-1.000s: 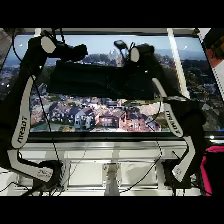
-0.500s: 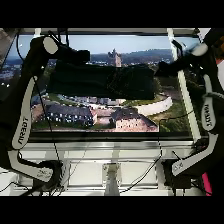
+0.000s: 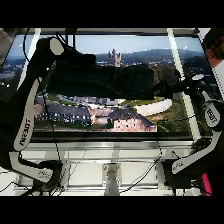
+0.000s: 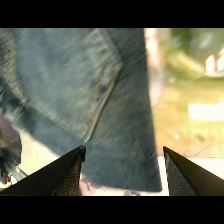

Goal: Fold the clothes and pants, and hang the long-sleeved shirts on hangers.

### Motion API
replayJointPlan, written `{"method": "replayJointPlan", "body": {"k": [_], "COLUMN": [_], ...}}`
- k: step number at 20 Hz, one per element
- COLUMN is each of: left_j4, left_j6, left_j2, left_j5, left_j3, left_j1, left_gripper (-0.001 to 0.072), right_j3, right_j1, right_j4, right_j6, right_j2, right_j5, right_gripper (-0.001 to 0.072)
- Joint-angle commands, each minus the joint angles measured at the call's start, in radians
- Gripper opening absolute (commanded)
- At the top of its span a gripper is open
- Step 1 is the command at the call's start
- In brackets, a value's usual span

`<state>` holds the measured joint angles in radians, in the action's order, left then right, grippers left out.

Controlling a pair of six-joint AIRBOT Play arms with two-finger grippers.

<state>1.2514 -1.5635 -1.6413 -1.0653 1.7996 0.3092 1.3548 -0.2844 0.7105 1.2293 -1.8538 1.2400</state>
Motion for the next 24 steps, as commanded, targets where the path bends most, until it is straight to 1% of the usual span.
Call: {"method": "replayJointPlan", "body": {"k": [1,4,5,7,8,10,14,16,17,21,24], "left_j4": [-0.003,-0.003,-0.003,-0.003,-0.003,-0.002,-0.002,-0.003,-0.003,-0.003,-0.003], "left_j6": [0.001,0.001,0.001,0.001,0.001,0.001,-0.002,-0.003,-0.003,-0.022,-0.023], "left_j2": [0.0,0.0,0.0,-0.001,-0.003,-0.017,-0.087,-0.132,-0.158,-0.275,-0.352], "left_j5": [-0.002,-0.002,-0.002,-0.002,-0.002,-0.002,-0.006,-0.005,-0.006,-0.001,0.005], "left_j3": [0.0,0.0,0.0,0.0,0.0,0.0,0.0,0.0,0.0,0.0,0.0], "left_j1": [0.024,0.032,0.033,0.033,0.033,0.033,0.05,0.079,0.1,0.21,0.308], "left_gripper": [0.0016,0.0016,0.0016,0.0016,0.0016,0.0016,0.0015,0.0016,0.0015,0.0015,0.0015], "right_j3": [-0.011,-0.011,-0.011,-0.011,-0.011,-0.012,-0.04,-0.063,-0.065,-0.063,-0.063], "right_j1": [0.031,0.069,0.086,0.112,0.118,0.115,0.053,-0.023,-0.069,-0.235,-0.283], "right_j4": [0.004,-0.008,-0.011,-0.011,-0.015,0.011,0.283,0.344,0.35,0.351,0.335], "right_j6": [-0.001,-0.009,-0.019,-0.005,0.012,0.035,0.109,0.113,0.111,0.052,0.052], "right_j2": [-0.037,-0.039,-0.038,-0.038,-0.037,-0.021,0.106,0.194,0.238,0.446,0.599], "right_j5": [-0.039,-0.055,-0.055,-0.045,-0.02,0.046,0.129,0.192,0.238,0.391,0.411], "right_gripper": [0.055,0.0546,0.0481,0.0031,0.0016,0.0016,0.0016,0.0016,0.0017,0.0017,0.0017]}}
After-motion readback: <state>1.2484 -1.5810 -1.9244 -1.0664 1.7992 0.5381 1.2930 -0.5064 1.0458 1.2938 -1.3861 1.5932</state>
